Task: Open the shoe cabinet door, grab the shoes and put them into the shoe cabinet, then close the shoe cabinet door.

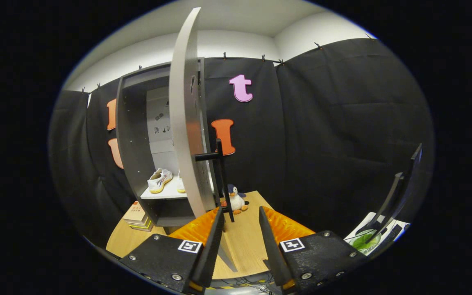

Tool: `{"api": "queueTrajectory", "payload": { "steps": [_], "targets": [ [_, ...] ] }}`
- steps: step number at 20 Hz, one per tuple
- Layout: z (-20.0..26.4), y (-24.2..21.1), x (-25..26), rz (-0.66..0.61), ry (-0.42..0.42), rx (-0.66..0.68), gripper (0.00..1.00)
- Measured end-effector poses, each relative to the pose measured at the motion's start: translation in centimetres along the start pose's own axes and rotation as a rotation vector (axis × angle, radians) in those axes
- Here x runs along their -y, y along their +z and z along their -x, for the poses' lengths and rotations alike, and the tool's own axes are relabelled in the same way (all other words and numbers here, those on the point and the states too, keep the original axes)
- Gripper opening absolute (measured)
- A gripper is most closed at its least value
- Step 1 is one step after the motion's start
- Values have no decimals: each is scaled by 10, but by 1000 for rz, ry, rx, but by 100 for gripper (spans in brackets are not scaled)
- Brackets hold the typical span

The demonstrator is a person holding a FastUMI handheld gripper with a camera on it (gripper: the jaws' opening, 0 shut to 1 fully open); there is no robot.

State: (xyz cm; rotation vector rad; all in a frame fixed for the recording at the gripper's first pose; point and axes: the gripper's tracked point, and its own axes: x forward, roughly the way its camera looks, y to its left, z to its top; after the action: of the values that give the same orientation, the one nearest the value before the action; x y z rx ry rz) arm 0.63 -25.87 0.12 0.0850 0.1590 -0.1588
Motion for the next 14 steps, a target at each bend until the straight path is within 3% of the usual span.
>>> {"api": "queueTrajectory", "payload": {
  "steps": [4, 9, 14],
  "targets": [
    [-16, -9, -5, -15, 42, -17, 64],
    [-12, -10, -22, 8, 81, -16, 63],
    [-7, -18, -77, 12, 205, -16, 63]
  ]
}}
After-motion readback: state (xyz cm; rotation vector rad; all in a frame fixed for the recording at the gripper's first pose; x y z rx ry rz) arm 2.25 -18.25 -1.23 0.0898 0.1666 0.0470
